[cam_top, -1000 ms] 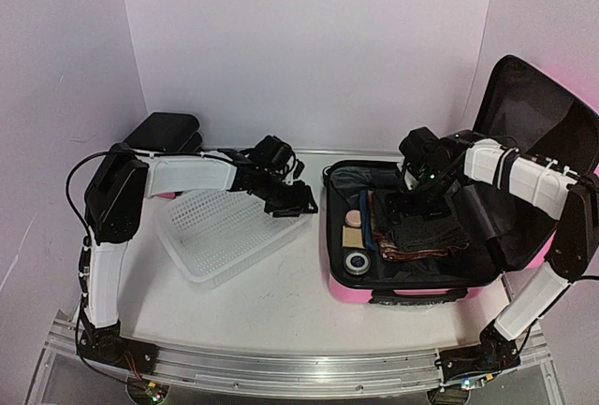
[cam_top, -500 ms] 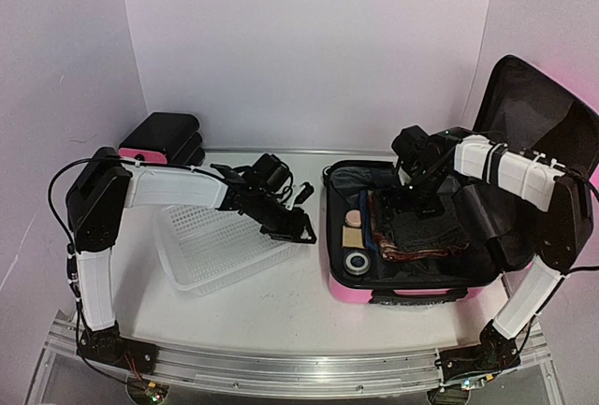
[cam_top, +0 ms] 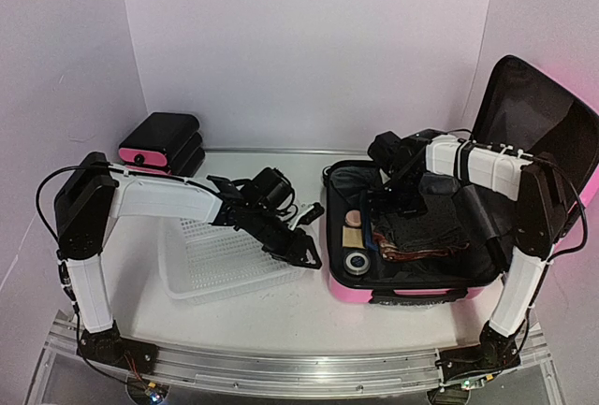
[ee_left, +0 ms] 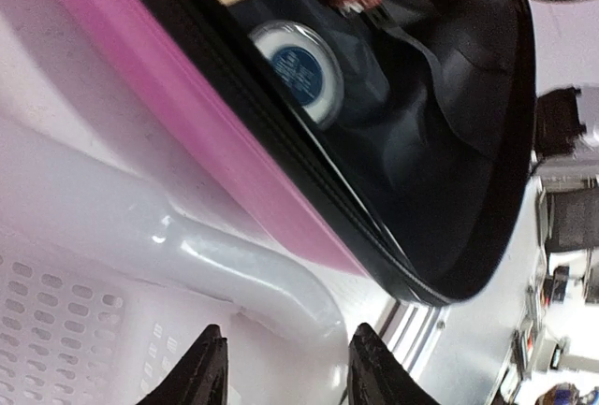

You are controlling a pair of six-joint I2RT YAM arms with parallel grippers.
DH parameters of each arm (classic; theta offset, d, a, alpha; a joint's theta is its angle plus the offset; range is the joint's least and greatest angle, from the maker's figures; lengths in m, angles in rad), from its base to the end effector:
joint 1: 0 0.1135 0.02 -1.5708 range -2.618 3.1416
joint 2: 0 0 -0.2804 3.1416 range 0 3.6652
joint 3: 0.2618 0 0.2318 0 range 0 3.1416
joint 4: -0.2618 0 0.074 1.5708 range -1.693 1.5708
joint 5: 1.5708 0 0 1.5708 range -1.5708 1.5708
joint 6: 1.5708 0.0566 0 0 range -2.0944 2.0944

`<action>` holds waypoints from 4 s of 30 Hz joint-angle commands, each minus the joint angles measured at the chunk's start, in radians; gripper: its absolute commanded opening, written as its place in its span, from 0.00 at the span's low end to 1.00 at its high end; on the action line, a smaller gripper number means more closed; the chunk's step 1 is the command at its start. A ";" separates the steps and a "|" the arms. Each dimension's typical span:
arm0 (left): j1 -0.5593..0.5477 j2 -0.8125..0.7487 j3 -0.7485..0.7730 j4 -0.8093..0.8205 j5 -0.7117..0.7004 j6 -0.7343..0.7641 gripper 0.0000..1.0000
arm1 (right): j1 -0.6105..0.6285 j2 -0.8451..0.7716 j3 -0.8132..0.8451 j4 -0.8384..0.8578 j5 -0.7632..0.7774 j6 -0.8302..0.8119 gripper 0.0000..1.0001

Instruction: Open, take out, and arrange the luggage

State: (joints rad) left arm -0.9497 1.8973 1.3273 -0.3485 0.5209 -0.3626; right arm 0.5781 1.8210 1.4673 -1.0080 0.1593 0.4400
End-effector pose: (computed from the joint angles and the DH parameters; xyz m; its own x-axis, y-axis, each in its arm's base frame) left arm 0.2131 -0.3462 0.2110 -0.7449 0.5124 -0.4273 0.6598 0.4715 -0.5851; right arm 0.2957 0.1822 0.2368 -0.9593 -0.1237 -0.2539 -0.1142 0.9921 -0.0520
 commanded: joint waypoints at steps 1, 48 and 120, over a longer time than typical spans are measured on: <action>-0.020 -0.074 -0.030 -0.002 0.147 0.004 0.55 | -0.001 0.020 0.041 0.018 0.067 0.029 0.89; 0.432 -0.793 -0.314 -0.266 -0.257 0.089 0.88 | -0.082 0.023 -0.024 0.094 -0.089 -0.047 0.25; 0.637 -0.591 -0.567 0.015 -0.028 -0.024 0.46 | 0.167 0.004 0.181 0.406 -0.719 0.230 0.00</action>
State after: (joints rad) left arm -0.2920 1.3167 0.7368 -0.4011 0.3992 -0.3939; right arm 0.7025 1.8042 1.5700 -0.7498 -0.5602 0.5808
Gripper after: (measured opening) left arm 0.463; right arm 0.073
